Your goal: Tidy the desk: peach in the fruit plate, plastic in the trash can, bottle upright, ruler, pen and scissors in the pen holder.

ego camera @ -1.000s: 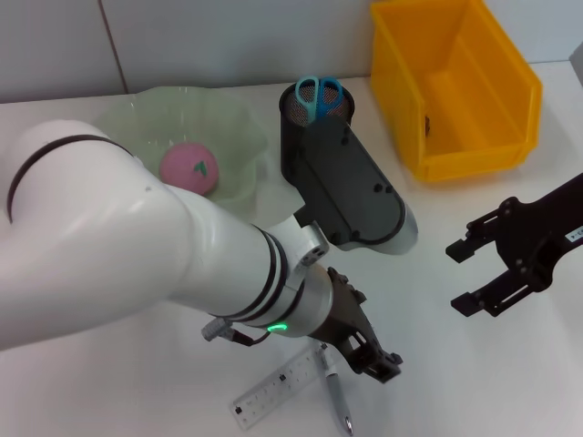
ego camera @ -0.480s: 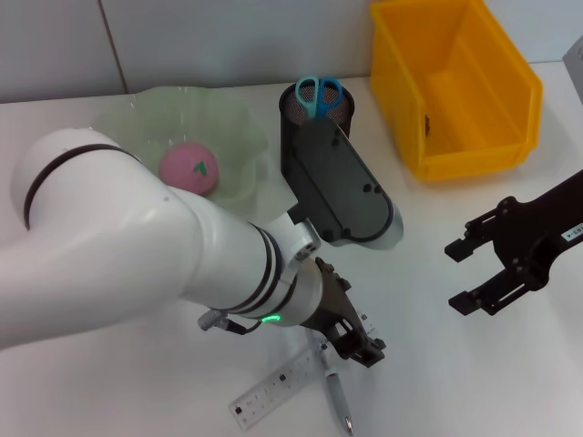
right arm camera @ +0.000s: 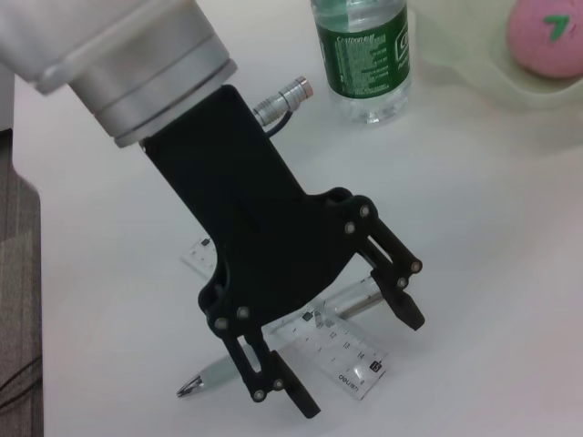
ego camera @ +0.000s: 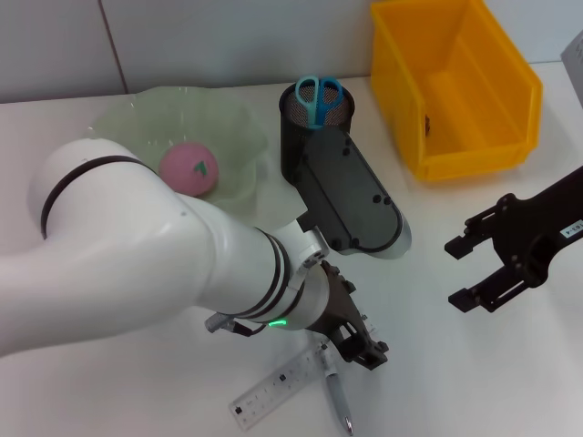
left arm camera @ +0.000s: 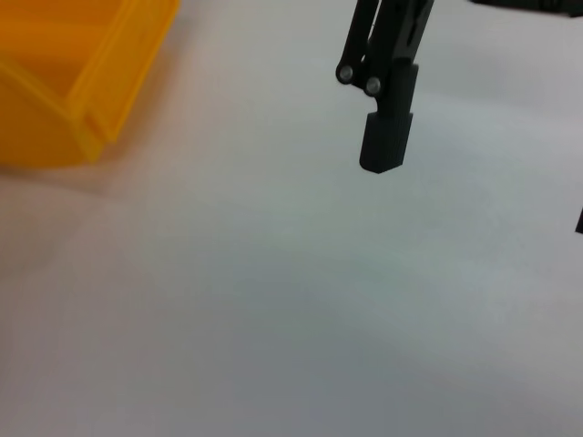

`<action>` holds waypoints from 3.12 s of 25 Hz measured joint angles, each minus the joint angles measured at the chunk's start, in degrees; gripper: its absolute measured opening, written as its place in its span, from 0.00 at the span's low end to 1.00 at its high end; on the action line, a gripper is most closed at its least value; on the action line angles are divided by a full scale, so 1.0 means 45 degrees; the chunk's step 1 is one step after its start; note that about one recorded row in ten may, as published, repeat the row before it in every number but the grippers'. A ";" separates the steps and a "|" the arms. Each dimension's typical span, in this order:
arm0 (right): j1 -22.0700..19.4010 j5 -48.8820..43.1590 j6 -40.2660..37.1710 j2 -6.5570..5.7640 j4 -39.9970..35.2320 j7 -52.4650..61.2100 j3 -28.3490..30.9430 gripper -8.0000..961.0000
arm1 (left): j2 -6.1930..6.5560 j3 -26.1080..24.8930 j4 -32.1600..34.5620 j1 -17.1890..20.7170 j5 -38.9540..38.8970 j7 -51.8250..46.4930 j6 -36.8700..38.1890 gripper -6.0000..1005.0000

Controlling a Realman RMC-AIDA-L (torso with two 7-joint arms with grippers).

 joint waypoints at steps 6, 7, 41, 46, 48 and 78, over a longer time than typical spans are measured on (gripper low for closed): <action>0.0090 -0.0199 -0.0003 0.0000 -0.0001 0.0074 0.0000 0.82 | -0.0001 0.0219 -0.0184 -0.0119 -0.0016 0.0001 -0.0195 0.80; 0.0098 -0.0214 -0.0003 0.0000 -0.0006 0.0080 0.0000 0.82 | -0.0001 0.0245 -0.0221 -0.0129 -0.0022 0.0000 -0.0218 0.80; 0.0206 -0.0340 -0.0017 0.0115 -0.0019 0.0587 -0.0136 0.82 | -0.0001 0.0705 -0.0628 -0.0342 0.0128 0.0312 -0.0346 0.57; 0.0151 -0.0529 -0.0114 0.0118 -0.0035 0.0650 -0.0132 0.82 | 0.0000 0.0470 0.0144 -0.0220 0.0125 0.0317 0.0334 0.40; 0.0085 -0.0620 -0.0255 0.0106 -0.0211 0.0704 -0.0066 0.82 | 0.0000 0.0236 0.0455 -0.0157 0.0126 0.0316 0.0702 0.40; -0.2133 0.2282 -0.2017 -0.0297 0.0704 0.0169 0.2941 0.82 | 0.0044 -0.8310 0.0466 0.5825 -1.8010 1.2285 0.1797 0.42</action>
